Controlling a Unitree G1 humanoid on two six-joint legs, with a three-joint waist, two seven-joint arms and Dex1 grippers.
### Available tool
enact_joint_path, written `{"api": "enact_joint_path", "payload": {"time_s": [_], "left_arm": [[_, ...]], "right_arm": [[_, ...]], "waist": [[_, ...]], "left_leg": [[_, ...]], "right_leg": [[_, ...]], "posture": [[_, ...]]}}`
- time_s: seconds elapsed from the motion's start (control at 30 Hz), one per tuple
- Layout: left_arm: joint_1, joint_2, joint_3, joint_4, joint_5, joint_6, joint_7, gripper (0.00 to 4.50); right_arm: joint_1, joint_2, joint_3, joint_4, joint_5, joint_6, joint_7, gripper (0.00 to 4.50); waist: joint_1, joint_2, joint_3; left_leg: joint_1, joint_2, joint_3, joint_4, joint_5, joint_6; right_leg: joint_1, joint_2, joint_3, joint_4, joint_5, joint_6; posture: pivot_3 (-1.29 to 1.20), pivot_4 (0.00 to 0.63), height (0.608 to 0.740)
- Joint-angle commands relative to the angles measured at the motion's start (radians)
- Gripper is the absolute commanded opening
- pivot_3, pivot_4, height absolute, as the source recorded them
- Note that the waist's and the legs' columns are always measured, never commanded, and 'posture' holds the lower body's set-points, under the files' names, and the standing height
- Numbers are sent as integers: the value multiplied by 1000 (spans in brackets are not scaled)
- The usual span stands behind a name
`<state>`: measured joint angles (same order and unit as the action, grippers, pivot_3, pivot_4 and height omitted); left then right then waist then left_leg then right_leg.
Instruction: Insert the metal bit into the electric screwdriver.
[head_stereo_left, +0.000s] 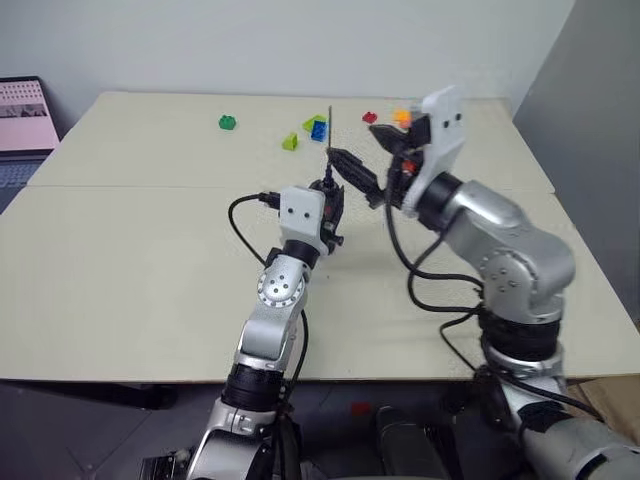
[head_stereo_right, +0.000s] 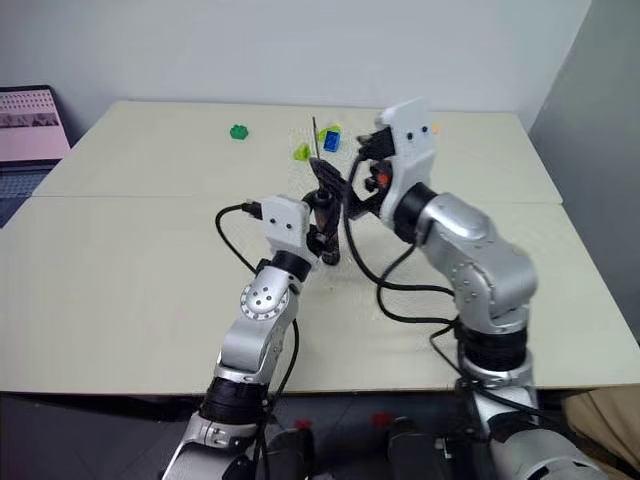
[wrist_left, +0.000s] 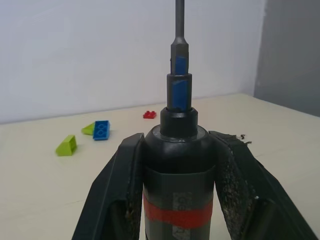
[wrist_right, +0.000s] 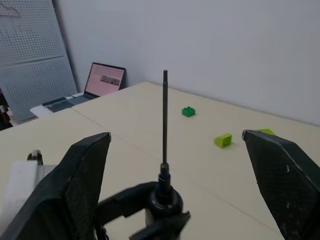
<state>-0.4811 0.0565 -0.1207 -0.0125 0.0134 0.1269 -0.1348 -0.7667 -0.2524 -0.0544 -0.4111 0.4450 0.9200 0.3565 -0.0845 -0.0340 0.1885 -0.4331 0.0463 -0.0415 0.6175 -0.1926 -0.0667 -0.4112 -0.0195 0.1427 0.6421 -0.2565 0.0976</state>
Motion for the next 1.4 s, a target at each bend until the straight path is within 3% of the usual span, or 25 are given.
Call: {"api": "enact_joint_path", "payload": {"time_s": [0.03,0.17,0.33,0.53,0.93,0.97,1.17,1.3,1.4], "left_arm": [[-216,189,-21,67,73,-4,-175,1626],[-390,366,-94,236,96,-6,-409,1626],[-550,472,-260,488,199,-86,-734,1626],[-688,420,-373,791,257,-217,-934,1625],[-803,229,-419,1141,369,-338,-987,1625],[-804,224,-416,1150,372,-342,-997,2331],[-818,227,-370,1141,330,-322,-1151,3668],[-832,281,-263,1049,224,-239,-1242,4423],[-825,352,-176,938,143,-124,-1279,4483]], "right_arm": [[67,-277,-66,-16,-32,-94,186,4298],[158,-518,-84,3,-44,-224,367,4298],[266,-696,-147,-54,62,-264,616,4298],[328,-787,-189,-98,184,-244,742,4298],[424,-879,-221,-66,174,-301,810,4298],[427,-878,-220,-67,174,-303,807,4298],[428,-877,-211,-55,174,-313,809,4298],[425,-873,-198,-42,169,-323,812,4298],[430,-867,-196,-31,165,-332,809,4298]], "waist": [[5,-3,5],[1,-4,9],[6,-4,10],[-1,-4,11],[2,-5,11],[3,-4,11],[11,-4,11],[11,-4,11],[8,-4,11]], "left_leg": [[-1,0,0,0,0,0],[-8,-1,2,-1,0,0],[-6,-1,4,-11,0,0],[-8,0,2,-11,-1,0],[-6,-1,2,-7,-1,0],[-6,-1,2,-7,-1,0],[-6,-1,2,-7,-1,0],[-6,-1,2,-7,-1,0],[-6,-1,1,-7,-1,-1]], "right_leg": [[-1,0,0,0,0,0],[-8,-1,1,0,0,0],[-10,-2,0,0,-1,2],[-11,-2,-2,0,-3,1],[-9,-2,0,3,-6,7],[-9,-2,-1,3,-6,6],[-9,-2,-1,4,-5,5],[-9,-2,-1,5,-3,2],[-9,-1,-1,6,-3,2]], "posture": [[0,150,740],[0,150,740],[0,150,740],[0,150,740],[0,150,740],[0,150,740],[0,150,740],[0,150,740],[0,150,740]]}}
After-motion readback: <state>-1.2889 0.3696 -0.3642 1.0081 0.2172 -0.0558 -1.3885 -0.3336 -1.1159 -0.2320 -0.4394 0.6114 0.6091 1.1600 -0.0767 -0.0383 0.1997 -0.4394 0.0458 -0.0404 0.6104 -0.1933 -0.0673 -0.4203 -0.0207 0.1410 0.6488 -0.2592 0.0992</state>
